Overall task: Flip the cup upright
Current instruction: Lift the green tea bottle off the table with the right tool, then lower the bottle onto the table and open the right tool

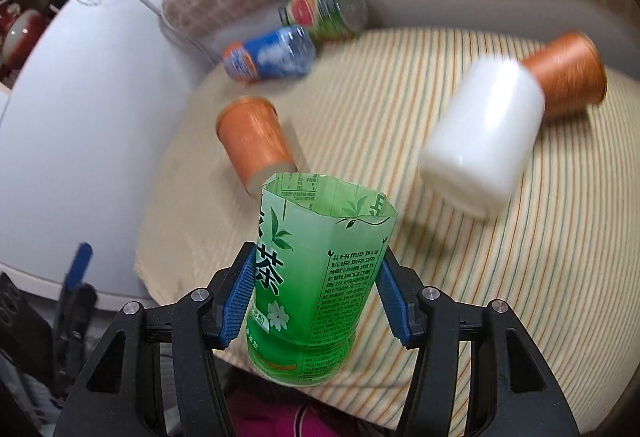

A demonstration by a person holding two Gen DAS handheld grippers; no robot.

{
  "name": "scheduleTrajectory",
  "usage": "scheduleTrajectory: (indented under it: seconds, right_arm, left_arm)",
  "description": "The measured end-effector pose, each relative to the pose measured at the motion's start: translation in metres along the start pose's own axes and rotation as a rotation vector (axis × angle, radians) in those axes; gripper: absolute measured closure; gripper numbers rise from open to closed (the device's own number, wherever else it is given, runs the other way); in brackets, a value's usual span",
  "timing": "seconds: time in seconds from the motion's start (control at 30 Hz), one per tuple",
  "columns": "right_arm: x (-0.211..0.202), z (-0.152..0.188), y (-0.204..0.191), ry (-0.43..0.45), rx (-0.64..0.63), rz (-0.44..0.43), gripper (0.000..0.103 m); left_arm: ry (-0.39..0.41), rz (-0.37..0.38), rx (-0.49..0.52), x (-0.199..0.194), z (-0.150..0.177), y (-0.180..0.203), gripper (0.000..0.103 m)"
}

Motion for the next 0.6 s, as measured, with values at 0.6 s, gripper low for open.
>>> scheduleTrajectory:
  seconds: [0.6]
  right_arm:
    - [0.028, -0.003, 0.017, 0.017, 0.059, -0.041, 0.036]
  left_arm:
    - [-0.049, 0.040, 0.010, 0.008, 0.004, 0.013, 0.000]
Point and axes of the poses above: each gripper's, at about its wrist camera, not at the fingertips, and x roughly the way its jaws point, y to its right, z to its underside, the point moved 4 cm from there along x, roughly the way its jaws point, and after that the axes turned 3 degrees about x, right-handed, at the moved point
